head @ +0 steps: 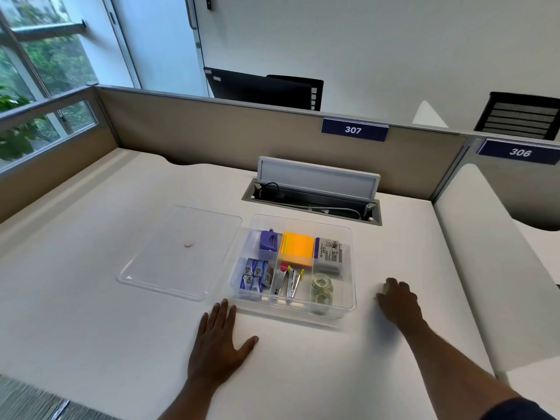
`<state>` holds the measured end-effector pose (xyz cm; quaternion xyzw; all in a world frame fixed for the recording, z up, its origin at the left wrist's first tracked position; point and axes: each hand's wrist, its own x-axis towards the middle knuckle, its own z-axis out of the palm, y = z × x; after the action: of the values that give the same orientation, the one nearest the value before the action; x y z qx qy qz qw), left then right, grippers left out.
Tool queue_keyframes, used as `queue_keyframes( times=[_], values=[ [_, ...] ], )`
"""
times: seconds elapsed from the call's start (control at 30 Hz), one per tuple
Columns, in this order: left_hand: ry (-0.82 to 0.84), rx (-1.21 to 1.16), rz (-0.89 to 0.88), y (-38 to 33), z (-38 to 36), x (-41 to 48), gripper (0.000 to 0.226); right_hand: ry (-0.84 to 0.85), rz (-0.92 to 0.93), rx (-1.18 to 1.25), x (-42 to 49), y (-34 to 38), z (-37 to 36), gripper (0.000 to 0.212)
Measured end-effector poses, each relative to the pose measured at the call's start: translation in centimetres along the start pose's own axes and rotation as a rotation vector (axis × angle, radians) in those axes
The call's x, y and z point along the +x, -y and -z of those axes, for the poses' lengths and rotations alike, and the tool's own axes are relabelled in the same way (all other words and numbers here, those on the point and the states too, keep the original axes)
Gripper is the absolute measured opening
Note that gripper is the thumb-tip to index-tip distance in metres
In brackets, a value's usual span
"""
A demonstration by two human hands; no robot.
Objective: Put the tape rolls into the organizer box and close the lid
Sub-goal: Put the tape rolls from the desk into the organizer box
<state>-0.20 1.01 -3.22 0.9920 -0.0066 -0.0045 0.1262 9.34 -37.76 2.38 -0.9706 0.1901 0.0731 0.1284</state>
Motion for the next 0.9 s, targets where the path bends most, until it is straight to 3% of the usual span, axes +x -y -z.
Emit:
queue_keyframes(
  times=[0.1, 0.23, 0.3, 0.47, 0.6, 0.73, 0.9],
  values=[
    [0.003, -0.002, 0.007, 0.2, -0.2, 0.0, 0.096, -0.105, 0.033, -0.046, -0.4, 0.7, 0.2, 0.029],
    [0.001, 0.002, 0.011, 0.1, -0.2, 0.1, 0.096, -0.093, 0.024, 0.163, 0.2, 3.4, 1.5, 0.031],
    [0.000, 0.003, 0.010, 0.1, -0.2, 0.0, 0.096, -0.103, 0.101, 0.245, 1.1, 5.6, 2.7, 0.038],
    [-0.008, 0.004, 0.003, 0.0, 0.0, 0.0, 0.096, 0.052, 0.355, 0.236, 1.1, 10.4, 5.3, 0.037],
    [-0.008, 0.007, -0.001, 0.0, 0.0, 0.0, 0.096, 0.197, 0.525, 0.048, -0.5, 11.7, 5.3, 0.035],
    [-0.004, 0.015, 0.001, 0.1, 0.0, 0.0, 0.096, 0.266, 0.539, -0.159, -1.6, 10.9, 4.0, 0.038],
    [-0.009, 0.011, 0.005, 0.1, -0.1, 0.0, 0.095, 0.177, 0.482, -0.219, -2.1, 10.7, 3.4, 0.044]
  ],
)
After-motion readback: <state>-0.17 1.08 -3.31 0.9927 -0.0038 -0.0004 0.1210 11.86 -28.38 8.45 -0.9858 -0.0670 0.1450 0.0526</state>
